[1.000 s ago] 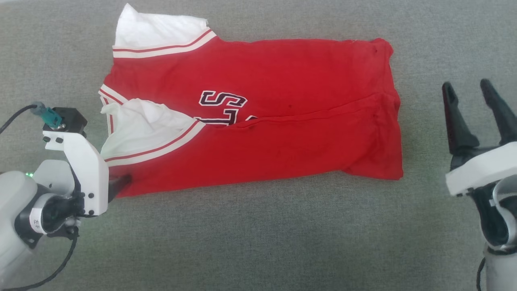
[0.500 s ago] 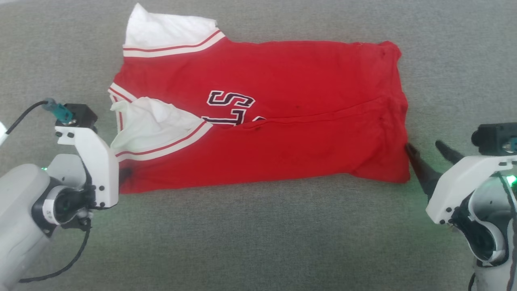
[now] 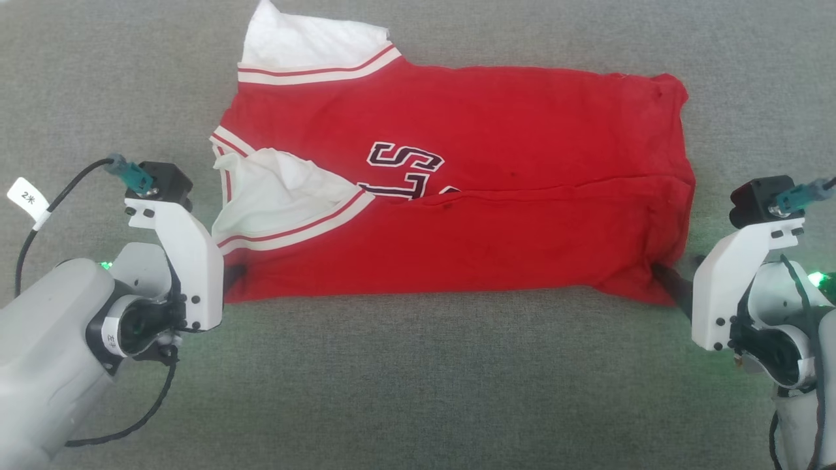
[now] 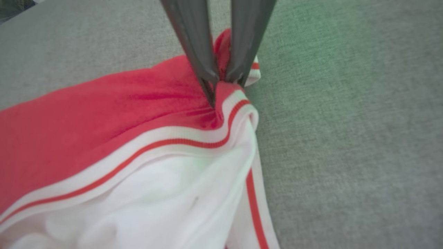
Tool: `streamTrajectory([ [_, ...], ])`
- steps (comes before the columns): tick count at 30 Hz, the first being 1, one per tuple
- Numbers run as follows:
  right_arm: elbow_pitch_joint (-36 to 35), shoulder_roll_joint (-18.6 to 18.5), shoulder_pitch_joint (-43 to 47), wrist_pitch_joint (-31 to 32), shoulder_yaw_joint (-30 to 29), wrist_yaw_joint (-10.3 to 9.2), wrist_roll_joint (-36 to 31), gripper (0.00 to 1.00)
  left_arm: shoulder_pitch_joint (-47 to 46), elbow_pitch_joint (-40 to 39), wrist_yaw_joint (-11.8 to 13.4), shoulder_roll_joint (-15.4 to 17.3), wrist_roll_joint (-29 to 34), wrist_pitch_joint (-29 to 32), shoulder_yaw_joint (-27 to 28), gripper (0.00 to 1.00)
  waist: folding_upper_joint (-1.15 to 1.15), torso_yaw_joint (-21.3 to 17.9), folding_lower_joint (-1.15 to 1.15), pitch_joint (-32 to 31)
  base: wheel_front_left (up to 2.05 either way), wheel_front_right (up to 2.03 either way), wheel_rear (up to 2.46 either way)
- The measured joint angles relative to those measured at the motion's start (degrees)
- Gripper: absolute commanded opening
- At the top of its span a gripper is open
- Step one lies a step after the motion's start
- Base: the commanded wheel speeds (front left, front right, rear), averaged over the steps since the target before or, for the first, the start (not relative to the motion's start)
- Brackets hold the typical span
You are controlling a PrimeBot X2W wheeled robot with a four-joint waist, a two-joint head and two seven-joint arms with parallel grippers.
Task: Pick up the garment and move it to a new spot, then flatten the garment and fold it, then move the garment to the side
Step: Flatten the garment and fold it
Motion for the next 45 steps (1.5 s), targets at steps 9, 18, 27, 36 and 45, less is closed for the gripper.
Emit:
streamTrajectory([
  [9, -1.43, -1.97, -0.07, 2.59, 0.76, 0.04, 2.18, 0.0, 0.09, 0.4, -0.67, -0.03, -0.2, 0.4, -0.37, 0.0, 0.0, 0.59, 0.0, -0.87, 0.0, 0.0, 0.0],
  [18, -6.51, -6.54, 0.25, 7.82, 0.57, 0.04, 5.43, 0.0, 0.88, -6.22, 3.09, 4.09, -0.43, 3.22, -0.43, 0.0, 0.0, 0.97, 0.0, -2.52, 0.0, 0.0, 0.0],
  [27, -12.99, -10.06, 5.08, 13.65, -1.4, 0.05, 8.6, 0.0, 4.81, -17.86, 9.56, 9.78, -0.48, 4.56, -0.58, 0.0, 0.0, 1.48, 0.0, -3.97, 0.0, 0.0, 0.0],
  [36, -14.74, -7.73, 11.32, 14.99, -3.75, 0.05, 8.55, 0.0, 10.47, -22.75, 13.08, 11.33, -2.11, 4.46, -1.89, 0.0, 0.0, 1.37, 0.0, -3.55, 0.0, 0.0, 0.0],
  [45, -9.37, -4.48, 10.64, 11.26, -3.22, 0.04, 7.32, 0.36, 10.84, -15.51, 10.03, 7.55, -1.43, 2.72, -3.15, 0.88, 0.0, 0.76, 0.0, -2.81, 0.0, 0.0, 0.0],
])
